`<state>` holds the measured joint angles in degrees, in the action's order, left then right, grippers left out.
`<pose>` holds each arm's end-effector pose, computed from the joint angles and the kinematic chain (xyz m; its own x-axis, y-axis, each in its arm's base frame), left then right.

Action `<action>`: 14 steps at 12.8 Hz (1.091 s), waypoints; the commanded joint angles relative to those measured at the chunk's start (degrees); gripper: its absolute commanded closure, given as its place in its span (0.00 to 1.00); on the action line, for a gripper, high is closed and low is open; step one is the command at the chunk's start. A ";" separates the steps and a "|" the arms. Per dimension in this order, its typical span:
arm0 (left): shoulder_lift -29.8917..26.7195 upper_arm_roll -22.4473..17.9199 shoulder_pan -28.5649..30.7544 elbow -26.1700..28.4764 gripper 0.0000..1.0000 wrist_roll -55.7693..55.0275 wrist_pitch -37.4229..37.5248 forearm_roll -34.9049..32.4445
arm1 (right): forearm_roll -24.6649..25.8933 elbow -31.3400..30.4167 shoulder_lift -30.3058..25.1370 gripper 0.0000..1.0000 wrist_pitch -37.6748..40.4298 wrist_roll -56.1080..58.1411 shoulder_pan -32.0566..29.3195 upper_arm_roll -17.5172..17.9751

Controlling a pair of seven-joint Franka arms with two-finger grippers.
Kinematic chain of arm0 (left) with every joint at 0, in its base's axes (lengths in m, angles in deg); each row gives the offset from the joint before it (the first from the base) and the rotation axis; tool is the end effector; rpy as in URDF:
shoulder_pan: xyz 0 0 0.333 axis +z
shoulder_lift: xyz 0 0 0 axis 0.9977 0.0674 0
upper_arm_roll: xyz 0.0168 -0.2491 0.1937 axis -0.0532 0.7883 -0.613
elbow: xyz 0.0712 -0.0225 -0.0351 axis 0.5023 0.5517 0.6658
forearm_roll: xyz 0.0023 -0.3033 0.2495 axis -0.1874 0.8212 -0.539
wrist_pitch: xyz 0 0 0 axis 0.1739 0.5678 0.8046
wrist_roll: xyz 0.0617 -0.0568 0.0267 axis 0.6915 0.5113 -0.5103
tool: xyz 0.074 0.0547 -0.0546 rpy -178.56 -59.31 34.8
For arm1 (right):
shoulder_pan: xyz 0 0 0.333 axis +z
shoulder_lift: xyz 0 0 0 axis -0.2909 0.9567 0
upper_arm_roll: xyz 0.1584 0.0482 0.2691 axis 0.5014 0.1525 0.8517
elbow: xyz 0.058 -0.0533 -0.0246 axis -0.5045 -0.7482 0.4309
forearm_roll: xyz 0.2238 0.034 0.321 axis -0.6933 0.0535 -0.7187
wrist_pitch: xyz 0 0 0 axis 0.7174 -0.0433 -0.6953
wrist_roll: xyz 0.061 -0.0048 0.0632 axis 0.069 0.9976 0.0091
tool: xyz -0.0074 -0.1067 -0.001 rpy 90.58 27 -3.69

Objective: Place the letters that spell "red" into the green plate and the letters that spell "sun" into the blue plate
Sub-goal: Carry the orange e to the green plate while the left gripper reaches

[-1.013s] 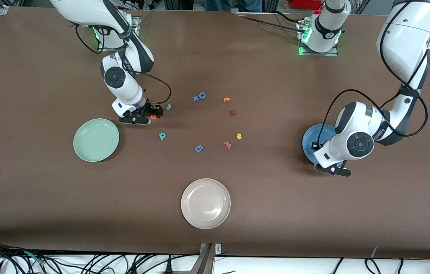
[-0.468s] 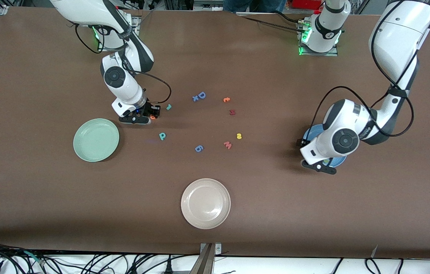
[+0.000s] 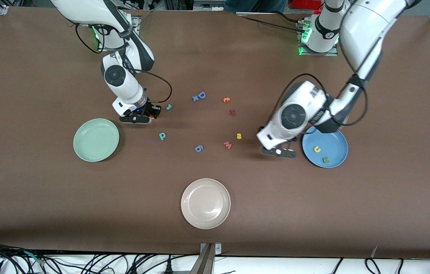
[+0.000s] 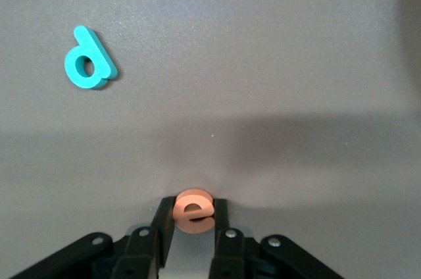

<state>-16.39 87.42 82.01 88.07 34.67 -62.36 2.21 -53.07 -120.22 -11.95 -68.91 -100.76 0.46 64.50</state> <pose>0.5690 -0.3245 0.2579 0.9807 -0.1175 -0.1564 -0.1270 -0.9905 -0.0519 0.4427 0.2240 0.1753 0.9978 -0.0645 -0.0133 -0.0653 -0.9955 -0.0692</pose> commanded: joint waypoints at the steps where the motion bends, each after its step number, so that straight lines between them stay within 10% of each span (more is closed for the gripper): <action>1: 3.73 -0.55 -5.17 -4.07 0.00 -7.93 -0.01 -1.25 | 0.74 -0.39 2.32 0.82 -1.90 -0.06 -0.50 0.22; 10: 10.78 -6.17 -13.19 -5.04 0.08 -13.32 -10.65 -6.35 | 5.74 5.23 -5.58 0.84 10.73 6.52 -12.88 0.05; 14: 10.78 -6.09 -12.93 -4.95 0.62 -13.41 -10.65 -5.74 | 6.45 7.26 -7.62 0.84 15.86 18.02 -20.52 0.05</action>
<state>-5.95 81.61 69.37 84.11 22.37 -73.62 -2.15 -47.86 -112.92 -18.82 -54.27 -86.90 -16.77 63.79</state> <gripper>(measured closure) 0.260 0.714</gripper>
